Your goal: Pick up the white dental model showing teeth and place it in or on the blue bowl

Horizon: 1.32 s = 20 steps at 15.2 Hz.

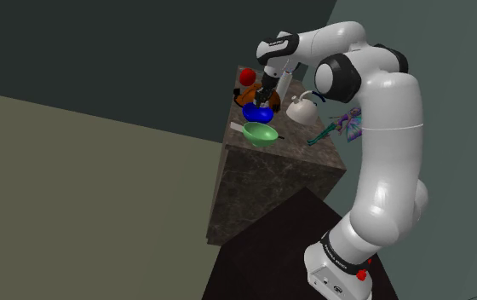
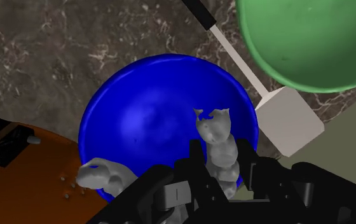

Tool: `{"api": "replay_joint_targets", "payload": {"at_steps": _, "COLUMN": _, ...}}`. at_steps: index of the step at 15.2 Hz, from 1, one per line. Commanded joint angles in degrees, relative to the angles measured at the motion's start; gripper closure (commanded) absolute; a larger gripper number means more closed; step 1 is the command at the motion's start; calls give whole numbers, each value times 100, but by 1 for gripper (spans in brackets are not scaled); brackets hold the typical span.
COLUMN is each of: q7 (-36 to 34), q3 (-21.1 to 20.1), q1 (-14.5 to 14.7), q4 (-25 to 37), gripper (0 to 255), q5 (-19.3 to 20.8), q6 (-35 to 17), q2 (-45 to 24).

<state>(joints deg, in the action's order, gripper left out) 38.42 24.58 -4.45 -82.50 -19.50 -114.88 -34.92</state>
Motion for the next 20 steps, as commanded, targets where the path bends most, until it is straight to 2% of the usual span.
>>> {"api": "replay_joint_targets", "payload": {"at_steps": 1, "q7": 27, "q3": -20, "q1": -10, "q4": -49, "gripper": 255, "q5": -33, "q6": -113, "q2": -67}}
{"api": "replay_joint_targets", "payload": {"at_steps": 5, "q7": 77, "q3": -58, "q1": -20, "q4": -163, "gripper": 255, "q5": -94, "q6": -335, "q2": -183}}
{"api": "replay_joint_targets", "payload": {"at_steps": 12, "q7": 77, "q3": -58, "q1": -20, "q4": -163, "gripper": 255, "q5": -94, "q6": -335, "q2": -183}}
{"api": "replay_joint_targets", "payload": {"at_steps": 13, "q7": 77, "q3": -58, "q1": -21, "q4": -162, "gripper": 0, "q5": -94, "q6": -335, "q2": -184}}
{"api": "replay_joint_targets", "payload": {"at_steps": 18, "q7": 77, "q3": -59, "q1": -20, "q4": -161, "gripper": 0, "q5": -94, "q6": -335, "q2": -184}}
{"api": "replay_joint_targets", "payload": {"at_steps": 20, "q7": 28, "q3": -5, "q1": -15, "q4": -30, "gripper": 0, "q5": -15, "q6": -52, "q2": -22}}
